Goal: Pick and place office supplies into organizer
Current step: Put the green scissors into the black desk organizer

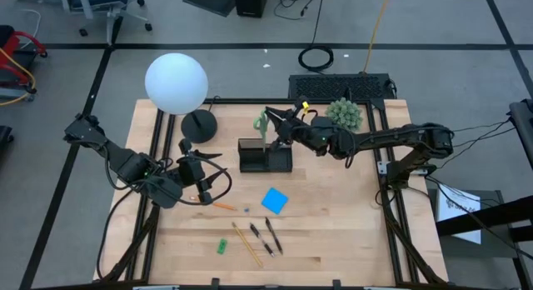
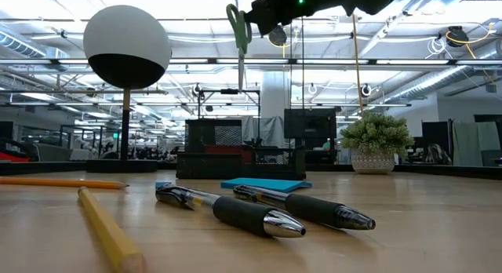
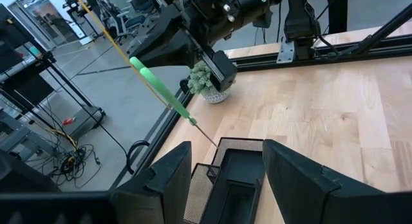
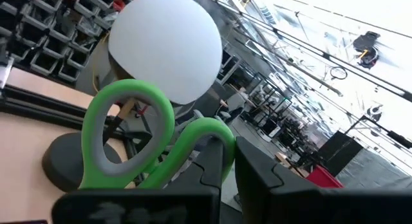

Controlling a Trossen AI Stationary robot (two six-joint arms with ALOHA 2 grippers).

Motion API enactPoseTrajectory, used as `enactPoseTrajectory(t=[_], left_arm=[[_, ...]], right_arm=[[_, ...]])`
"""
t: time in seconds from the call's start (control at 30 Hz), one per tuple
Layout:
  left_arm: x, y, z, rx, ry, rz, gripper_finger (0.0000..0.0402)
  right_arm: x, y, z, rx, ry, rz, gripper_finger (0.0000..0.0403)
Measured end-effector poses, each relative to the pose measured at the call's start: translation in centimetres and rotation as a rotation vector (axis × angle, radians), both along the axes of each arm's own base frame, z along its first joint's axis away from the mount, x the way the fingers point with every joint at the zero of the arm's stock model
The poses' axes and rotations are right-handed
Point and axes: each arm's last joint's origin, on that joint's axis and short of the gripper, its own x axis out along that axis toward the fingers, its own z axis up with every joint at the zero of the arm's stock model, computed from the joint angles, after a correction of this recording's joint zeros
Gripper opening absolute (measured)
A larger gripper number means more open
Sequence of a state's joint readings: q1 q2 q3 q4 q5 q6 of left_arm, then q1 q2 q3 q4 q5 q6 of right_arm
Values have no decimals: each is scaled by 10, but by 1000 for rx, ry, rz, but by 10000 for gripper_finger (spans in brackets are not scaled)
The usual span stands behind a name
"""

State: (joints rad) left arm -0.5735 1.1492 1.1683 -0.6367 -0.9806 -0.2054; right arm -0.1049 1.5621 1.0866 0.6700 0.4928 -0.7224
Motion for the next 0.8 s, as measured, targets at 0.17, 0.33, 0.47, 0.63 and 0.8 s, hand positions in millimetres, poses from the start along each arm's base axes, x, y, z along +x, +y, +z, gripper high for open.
enactPoseTrajectory(t=[0.17,0.33,0.47,0.63,0.8], left_arm=[[0,0,0,0,0,0,195],[0,0,0,0,-1,1,195],[0,0,0,-1,-2,1,195],[0,0,0,0,-2,3,195],[0,0,0,2,-3,5,195]], right_arm=[[1,-7,-2,-3,-13,3,14],[8,-15,-11,-7,-16,-16,14],[14,-18,-20,-54,-11,-31,14],[22,-21,-32,-104,23,-43,14],[24,-27,-39,-96,31,-57,14]])
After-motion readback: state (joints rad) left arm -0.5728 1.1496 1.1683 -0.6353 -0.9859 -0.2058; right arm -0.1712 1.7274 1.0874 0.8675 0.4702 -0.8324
